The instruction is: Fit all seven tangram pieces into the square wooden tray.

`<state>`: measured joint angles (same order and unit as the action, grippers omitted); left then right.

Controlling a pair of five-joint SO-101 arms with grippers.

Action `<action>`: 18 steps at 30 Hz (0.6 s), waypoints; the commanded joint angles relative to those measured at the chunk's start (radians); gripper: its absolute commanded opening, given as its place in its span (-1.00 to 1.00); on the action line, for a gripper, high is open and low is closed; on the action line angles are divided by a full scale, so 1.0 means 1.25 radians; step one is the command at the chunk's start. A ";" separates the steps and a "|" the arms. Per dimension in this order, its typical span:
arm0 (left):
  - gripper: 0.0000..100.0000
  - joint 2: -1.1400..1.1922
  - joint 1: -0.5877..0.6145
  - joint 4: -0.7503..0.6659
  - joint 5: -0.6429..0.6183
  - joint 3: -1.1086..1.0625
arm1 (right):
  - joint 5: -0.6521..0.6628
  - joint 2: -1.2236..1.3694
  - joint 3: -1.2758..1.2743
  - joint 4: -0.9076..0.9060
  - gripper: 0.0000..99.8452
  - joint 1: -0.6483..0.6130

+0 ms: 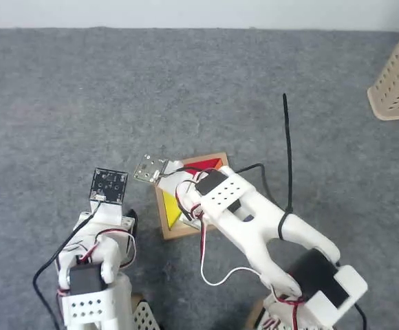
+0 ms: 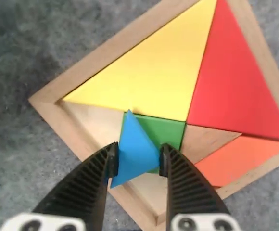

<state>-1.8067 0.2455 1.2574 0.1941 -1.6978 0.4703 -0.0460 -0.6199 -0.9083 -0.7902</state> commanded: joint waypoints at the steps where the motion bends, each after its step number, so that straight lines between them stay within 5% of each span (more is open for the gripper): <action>1: -0.67 -0.015 0.000 0.005 0.001 0.009 | 0.016 -0.012 0.045 0.010 -0.88 -0.004; 18: -0.67 -0.015 0.000 0.005 0.001 0.009 | 0.128 -0.004 0.042 0.012 -0.88 -0.053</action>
<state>-1.8067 0.2455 1.2574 0.1941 -1.6978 0.6068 -0.0460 -0.6199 -0.9083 -0.8439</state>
